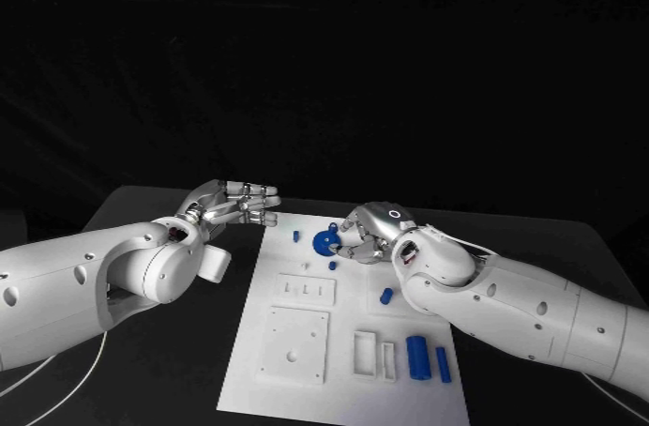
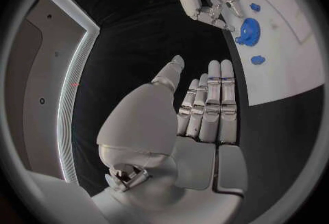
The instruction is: Assemble the parts on the task board
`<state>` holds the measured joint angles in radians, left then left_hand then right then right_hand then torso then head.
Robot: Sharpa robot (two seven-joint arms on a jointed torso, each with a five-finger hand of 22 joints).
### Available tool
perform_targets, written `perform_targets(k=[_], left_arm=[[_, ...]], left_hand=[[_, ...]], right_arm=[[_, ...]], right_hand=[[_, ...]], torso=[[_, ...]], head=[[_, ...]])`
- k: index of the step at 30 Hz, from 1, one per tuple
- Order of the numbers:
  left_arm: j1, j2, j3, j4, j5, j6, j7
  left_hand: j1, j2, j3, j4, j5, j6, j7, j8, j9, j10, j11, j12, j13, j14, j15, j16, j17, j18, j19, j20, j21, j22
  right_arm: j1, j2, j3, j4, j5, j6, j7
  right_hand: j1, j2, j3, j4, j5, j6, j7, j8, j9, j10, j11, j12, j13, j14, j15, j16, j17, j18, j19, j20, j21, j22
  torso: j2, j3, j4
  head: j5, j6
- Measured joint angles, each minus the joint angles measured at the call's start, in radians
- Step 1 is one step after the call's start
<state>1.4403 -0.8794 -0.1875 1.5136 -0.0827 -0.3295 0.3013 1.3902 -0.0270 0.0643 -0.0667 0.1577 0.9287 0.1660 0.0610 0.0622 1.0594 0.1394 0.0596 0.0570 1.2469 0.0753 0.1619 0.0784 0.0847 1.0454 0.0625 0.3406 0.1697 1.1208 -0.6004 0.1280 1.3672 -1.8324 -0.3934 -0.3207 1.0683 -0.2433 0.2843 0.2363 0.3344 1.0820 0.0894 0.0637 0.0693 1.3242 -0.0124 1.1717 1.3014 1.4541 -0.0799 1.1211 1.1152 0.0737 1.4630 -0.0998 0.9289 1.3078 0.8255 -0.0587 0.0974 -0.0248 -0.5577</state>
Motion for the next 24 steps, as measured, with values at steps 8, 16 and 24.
perform_targets(k=[8,16,24], left_arm=[[0.0,-0.008,0.0,-0.003,0.0,0.0,0.0],[0.0,-0.021,0.0,-0.004,0.0,0.0,0.001],[0.0,-0.026,0.0,-0.016,0.0,0.0,0.002]], left_hand=[[0.0,0.0,0.0,0.0,0.0,0.0,0.0,0.0,0.0,0.0,0.0,0.0,0.0,0.0,0.0,0.0,0.0,0.0,0.0,0.0,0.0,-0.004],[-0.001,0.001,0.0,0.0,0.0,0.011,-0.004,0.0,0.0,0.015,-0.004,0.0,0.001,0.0,0.0,0.0,0.0,0.0,0.0,0.0,0.0,-0.004],[-0.005,0.005,0.015,0.001,0.0,0.029,-0.007,0.0,0.0,0.081,-0.02,0.0,0.001,0.0,0.0,0.0,0.0,0.0,0.0,0.0,0.0,-0.005]], right_arm=[[-0.002,-0.122,0.062,0.069,0.118,-0.079,0.03],[-0.008,-0.243,0.093,0.077,0.35,-0.079,0.167],[-0.017,-0.3,0.099,0.008,0.522,-0.042,0.35]], right_hand=[[0.135,0.031,-0.119,-0.086,-0.06,-0.002,0.002,0.0,0.0,-0.004,0.004,0.0,-0.001,0.0,0.0,-0.001,-0.015,0.0,0.004,0.004,-0.018,0.0],[0.257,0.114,-0.366,-0.224,0.137,-0.031,0.012,0.0,-0.001,-0.022,0.014,-0.02,-0.018,-0.005,0.012,-0.022,-0.017,-0.001,0.002,0.009,-0.081,0.0],[0.269,0.154,-0.407,-0.32,0.169,-0.031,0.012,0.0,-0.001,-0.025,0.018,-0.02,-0.023,-0.006,0.013,-0.028,-0.009,-0.005,0.004,0.011,-0.081,0.0]], torso=[[-0.001,0.0013,-0.0056],[-0.002,0.0086,-0.0205],[-0.003,0.0191,-0.0335]], head=[[-0.006,0.01],[-0.024,0.024],[-0.035,0.028]])
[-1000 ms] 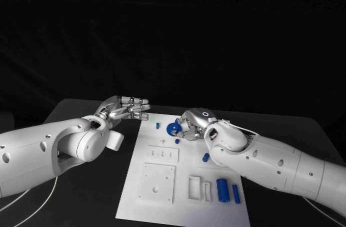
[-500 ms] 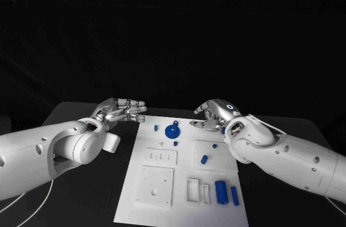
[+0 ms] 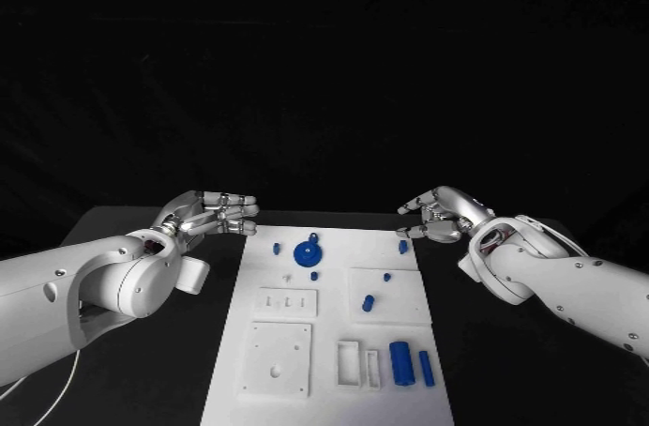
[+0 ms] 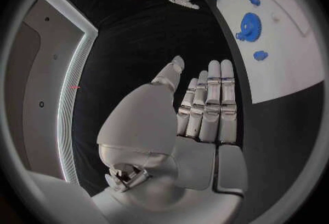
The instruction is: Assemble the parts on the task board
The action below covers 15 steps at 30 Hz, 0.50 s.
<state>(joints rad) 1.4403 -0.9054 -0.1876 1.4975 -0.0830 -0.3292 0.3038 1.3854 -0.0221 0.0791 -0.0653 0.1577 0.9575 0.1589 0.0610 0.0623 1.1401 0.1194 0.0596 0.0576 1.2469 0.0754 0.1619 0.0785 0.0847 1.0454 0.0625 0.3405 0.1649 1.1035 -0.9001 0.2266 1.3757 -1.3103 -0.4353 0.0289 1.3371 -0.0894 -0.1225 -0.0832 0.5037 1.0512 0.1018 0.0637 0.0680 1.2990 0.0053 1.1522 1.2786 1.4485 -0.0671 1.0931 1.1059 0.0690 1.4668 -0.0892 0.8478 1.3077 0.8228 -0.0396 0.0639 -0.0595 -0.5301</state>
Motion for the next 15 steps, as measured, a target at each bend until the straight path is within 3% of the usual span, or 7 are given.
perform_targets(k=[5,11,15], left_arm=[[0.0,0.0,0.0,-0.005,-0.001,0.001,0.001],[0.0,0.0,0.0,-0.008,-0.002,0.001,0.002],[0.0,0.001,0.0,-0.01,-0.003,0.002,0.002]], left_hand=[[0.0,0.0,0.005,-0.002,0.0,0.0,0.0,0.0,0.0,0.004,-0.004,0.0,0.0,0.0,0.0,0.0,0.0,0.0,-0.004,-0.004,0.0,0.0],[0.0,0.0,0.013,0.0,0.0,0.0,0.0,0.0,0.0,-0.018,0.005,0.0,0.0,0.0,0.0,0.0,0.0,0.0,-0.004,-0.004,0.0,0.0],[0.0,0.0,0.013,0.0,0.0,0.0,0.0,0.0,0.0,-0.033,0.008,0.0,0.0,0.0,0.0,0.0,0.0,0.0,-0.004,-0.004,0.0,0.0]], right_arm=[[-0.008,-0.009,0.001,-0.05,0.044,0.019,0.061],[-0.026,-0.007,0.001,-0.083,0.066,0.038,0.099],[-0.035,0.001,0.001,-0.098,0.075,0.05,0.116]], right_hand=[[0.0,0.0,0.0,-0.005,0.006,0.0,0.0,0.0,0.0,0.0,0.0,0.0,-0.001,0.0,0.0,0.0,0.0,0.0,0.0,0.0,0.0,0.0],[0.0,0.0,0.002,-0.012,0.016,0.0,0.0,0.0,0.0,0.0,0.0,0.0,-0.002,0.0,0.0,0.0,0.001,0.0,0.0,0.0,0.0,0.0],[0.004,0.004,0.012,-0.033,0.056,0.0,0.0,0.0,-0.001,0.0,0.0,0.0,-0.003,0.0,0.0,0.0,0.003,0.0,0.0,0.0,0.0,0.0]], torso=[[0.001,0.0056,-0.0036],[0.003,0.0079,-0.0054],[0.003,0.008,-0.0043]], head=[[-0.007,-0.001],[-0.008,-0.004],[-0.01,-0.008]])
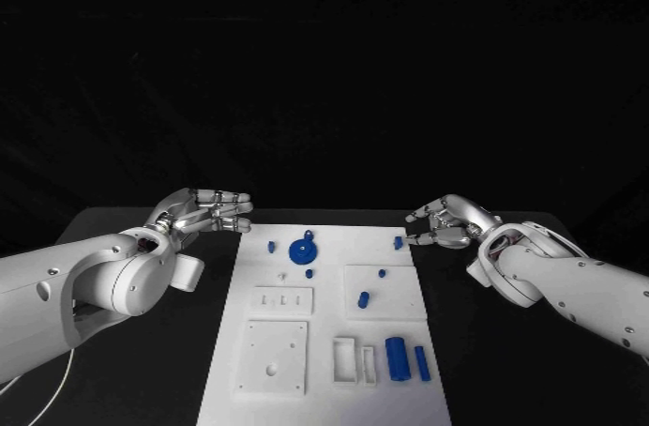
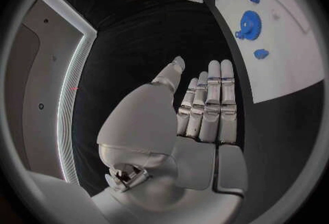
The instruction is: Assemble the parts on the task board
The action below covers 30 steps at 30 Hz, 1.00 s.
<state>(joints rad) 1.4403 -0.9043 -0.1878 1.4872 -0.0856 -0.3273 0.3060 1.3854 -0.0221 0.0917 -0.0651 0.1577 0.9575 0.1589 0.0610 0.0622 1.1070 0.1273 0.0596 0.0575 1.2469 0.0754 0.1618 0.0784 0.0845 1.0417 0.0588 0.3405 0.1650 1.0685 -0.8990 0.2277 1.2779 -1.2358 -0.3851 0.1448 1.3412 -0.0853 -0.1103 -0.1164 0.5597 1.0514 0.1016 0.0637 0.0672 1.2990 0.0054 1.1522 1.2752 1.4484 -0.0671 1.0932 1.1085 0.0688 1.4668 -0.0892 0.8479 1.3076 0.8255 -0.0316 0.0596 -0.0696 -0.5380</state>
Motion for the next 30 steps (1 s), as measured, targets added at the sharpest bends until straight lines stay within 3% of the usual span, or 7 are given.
perform_targets(k=[16,30], left_arm=[[0.0,0.007,0.0,-0.01,-0.003,0.002,0.002],[0.0,0.007,-0.001,-0.013,-0.006,0.004,0.002]], left_hand=[[0.0,0.0,-0.006,-0.006,0.0,0.0,0.0,0.0,0.0,-0.005,0.005,0.0,0.001,-0.011,0.011,0.0,-0.002,0.0,-0.007,0.008,0.0,-0.003],[0.0,0.0,-0.006,-0.006,0.0,0.0,0.0,0.0,0.0,-0.005,0.005,0.0,0.001,-0.011,0.011,0.0,-0.002,0.0,-0.009,0.009,0.0,-0.004]], right_arm=[[-0.021,0.05,0.0,-0.07,0.0,0.039,0.028],[-0.036,0.069,0.0,-0.088,-0.008,0.053,0.033]], right_hand=[[-0.016,0.007,0.046,-0.069,0.041,-0.003,0.003,0.0,0.0,-0.004,-0.004,0.0,0.0,0.0,0.0,-0.004,0.005,0.0,0.0,0.0,0.0,0.0],[-0.023,0.012,0.054,-0.077,0.045,-0.003,0.003,0.0,0.0,-0.007,0.0,0.0,0.0,0.0,0.0,-0.004,0.009,0.0,0.0,0.0,0.0,0.0]], torso=[[-0.001,-0.0031,0.0043],[-0.002,-0.003,0.0057]], head=[[0.007,-0.018],[0.006,-0.027]])
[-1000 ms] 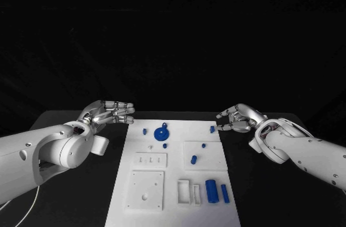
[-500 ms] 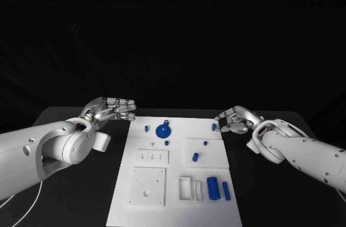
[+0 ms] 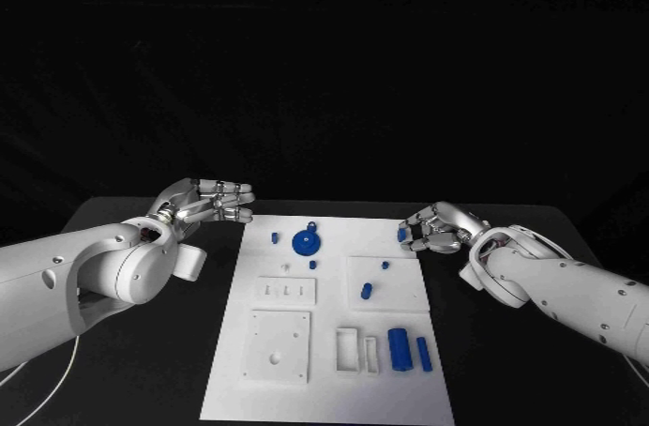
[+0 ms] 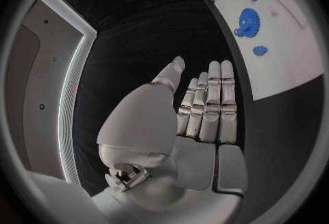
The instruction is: Assemble the parts on the task board
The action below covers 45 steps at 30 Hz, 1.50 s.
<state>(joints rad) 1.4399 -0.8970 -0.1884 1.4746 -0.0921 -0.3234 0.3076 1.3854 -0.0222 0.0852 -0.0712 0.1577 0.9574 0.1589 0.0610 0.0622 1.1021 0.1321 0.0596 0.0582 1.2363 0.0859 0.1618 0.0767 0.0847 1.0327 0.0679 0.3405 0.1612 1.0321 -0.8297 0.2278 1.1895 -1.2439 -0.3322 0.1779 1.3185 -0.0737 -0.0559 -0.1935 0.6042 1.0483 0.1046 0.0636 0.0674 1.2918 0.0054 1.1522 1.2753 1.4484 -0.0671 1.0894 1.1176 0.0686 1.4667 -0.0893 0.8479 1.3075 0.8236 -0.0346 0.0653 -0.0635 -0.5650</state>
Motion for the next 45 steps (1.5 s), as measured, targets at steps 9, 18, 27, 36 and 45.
perform_targets(k=[9,18,27,36,45], left_arm=[[0.0,0.001,0.0,0.0,-0.001,0.002,0.0],[0.0,0.001,0.0,0.0,-0.001,0.004,0.0],[0.0,0.0,0.0,0.0,-0.002,0.006,-0.001],[0.0,0.001,0.0,0.0,-0.002,0.009,-0.001],[0.0,0.001,-0.001,-0.002,-0.003,0.011,-0.002]], left_hand=[[0.0,0.0,0.0,0.0,0.0,0.0,0.0,0.0,0.0,0.0,0.0,0.0,0.0,0.0,0.0,0.0,0.0,0.0,0.0,0.0,0.0,0.0],[0.0,0.0,0.0,0.0,0.0,0.0,0.0,0.0,0.0,0.0,0.0,0.0,0.0,0.0,0.0,0.0,0.0,0.0,0.0,0.0,0.0,0.0],[0.0,0.0,0.0,0.0,0.0,0.0,0.0,0.0,0.0,0.0,0.0,0.0,0.0,0.0,0.0,0.0,0.0,0.0,0.0,0.0,0.0,0.0],[0.0,0.0,0.0,0.0,0.0,0.0,0.0,0.0,0.0,0.0,0.0,0.0,0.0,0.0,0.0,0.0,0.0,0.0,0.0,0.0,0.0,0.0],[0.0,0.0,0.0,0.0,0.0,0.0,0.0,0.0,0.0,0.0,0.0,0.0,0.0,0.0,0.0,0.0,0.0,0.0,0.0,0.0,0.0,0.0]], right_arm=[[-0.004,0.017,0.0,-0.022,-0.002,-0.001,0.0],[-0.005,0.023,0.0,-0.032,-0.003,-0.005,-0.001],[-0.005,0.029,0.0,-0.039,-0.002,-0.015,-0.001],[-0.008,0.035,0.0,-0.042,-0.002,-0.027,-0.002],[-0.01,0.037,0.0,-0.044,-0.001,-0.039,-0.001]], right_hand=[[-0.024,0.008,0.029,-0.009,-0.027,0.0,0.0,0.0,0.0,0.0,0.0,0.0,0.004,0.0,0.0,0.0,0.009,0.012,0.0,0.0,0.006,0.0],[-0.037,0.021,0.06,-0.002,-0.055,0.019,-0.003,0.0,0.0,0.0,0.0,0.004,0.008,0.0,0.0,0.005,0.015,0.015,0.0,0.0,0.007,0.0],[-0.048,0.032,0.147,-0.01,-0.133,0.06,-0.012,0.0,0.0,0.008,-0.007,0.008,0.013,0.004,-0.004,0.005,0.021,0.015,0.0,0.0,0.012,0.0],[-0.05,0.034,0.219,-0.012,-0.194,0.093,-0.024,0.0,0.002,0.011,-0.011,0.013,0.018,0.004,-0.004,0.009,0.027,0.016,0.0,0.0,0.021,0.0],[-0.05,0.034,0.219,-0.012,-0.198,0.114,-0.03,-0.001,0.004,0.018,-0.018,0.017,0.02,0.008,-0.008,0.009,0.029,0.016,-0.004,-0.004,0.021,0.0]], torso=[[-0.001,-0.0006,0.0003],[-0.001,-0.0007,0.0003],[-0.001,-0.0005,-0.0007],[-0.001,-0.0001,-0.0005],[-0.001,-0.0001,-0.0003]], head=[[0.0,-0.001],[0.0,-0.001],[0.0,-0.002],[-0.002,-0.003],[-0.003,-0.006]])
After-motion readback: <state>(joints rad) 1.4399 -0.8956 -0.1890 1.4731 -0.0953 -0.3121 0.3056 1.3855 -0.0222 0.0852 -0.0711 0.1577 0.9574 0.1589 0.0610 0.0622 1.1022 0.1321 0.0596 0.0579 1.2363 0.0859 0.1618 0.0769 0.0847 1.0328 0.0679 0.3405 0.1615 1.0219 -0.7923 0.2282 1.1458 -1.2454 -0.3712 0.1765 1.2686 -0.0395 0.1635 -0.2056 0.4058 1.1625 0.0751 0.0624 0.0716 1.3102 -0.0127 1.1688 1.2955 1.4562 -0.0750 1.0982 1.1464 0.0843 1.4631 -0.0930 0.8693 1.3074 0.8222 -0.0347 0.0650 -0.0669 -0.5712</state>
